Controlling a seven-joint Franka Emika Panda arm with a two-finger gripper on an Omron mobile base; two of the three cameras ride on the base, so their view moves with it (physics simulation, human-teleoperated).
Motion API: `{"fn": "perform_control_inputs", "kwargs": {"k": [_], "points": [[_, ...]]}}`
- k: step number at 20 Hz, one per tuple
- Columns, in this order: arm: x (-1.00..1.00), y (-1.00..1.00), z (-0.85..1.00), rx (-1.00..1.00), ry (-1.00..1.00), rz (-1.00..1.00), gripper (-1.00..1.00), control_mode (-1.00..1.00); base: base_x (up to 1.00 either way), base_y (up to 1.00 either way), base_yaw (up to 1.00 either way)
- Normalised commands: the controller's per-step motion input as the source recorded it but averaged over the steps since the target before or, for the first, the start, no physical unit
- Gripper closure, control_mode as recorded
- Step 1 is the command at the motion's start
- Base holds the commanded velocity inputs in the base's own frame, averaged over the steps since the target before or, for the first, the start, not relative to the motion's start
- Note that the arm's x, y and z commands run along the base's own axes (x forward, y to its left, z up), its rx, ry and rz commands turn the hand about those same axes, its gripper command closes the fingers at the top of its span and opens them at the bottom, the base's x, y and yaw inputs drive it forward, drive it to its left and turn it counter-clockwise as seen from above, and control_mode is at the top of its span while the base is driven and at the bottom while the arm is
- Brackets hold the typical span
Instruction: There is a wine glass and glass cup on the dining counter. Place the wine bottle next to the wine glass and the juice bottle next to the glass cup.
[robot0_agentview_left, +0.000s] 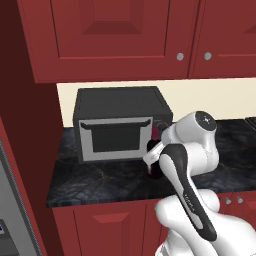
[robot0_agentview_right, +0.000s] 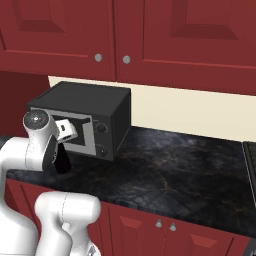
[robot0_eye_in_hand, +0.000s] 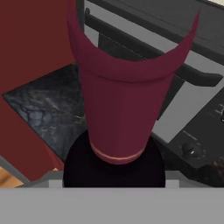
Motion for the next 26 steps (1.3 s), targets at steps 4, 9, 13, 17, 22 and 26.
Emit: {"fn": "perform_control_inputs", "kwargs": {"k": [4, 9, 13, 17, 22, 26], "points": [[0.00, 0.00, 0.00, 0.00, 0.00, 0.00, 1.00, 1.00, 0.00, 0.00, 0.00], [0.00, 0.00, 0.00, 0.00, 0.00, 0.00, 1.00, 1.00, -0.30, 0.05, 0.01], [0.00, 0.00, 0.00, 0.00, 0.00, 0.00, 1.00, 1.00, -0.50, 0.09, 0.00], [0.00, 0.00, 0.00, 0.00, 0.00, 0.00, 1.00, 1.00, -0.58, 0.15, 0.02], [0.00, 0.00, 0.00, 0.00, 0.00, 0.00, 1.00, 1.00, -0.62, 0.18, 0.25], [0.00, 0.00, 0.00, 0.00, 0.00, 0.00, 1.00, 1.00, -0.23, 0.08, 0.87]]}}
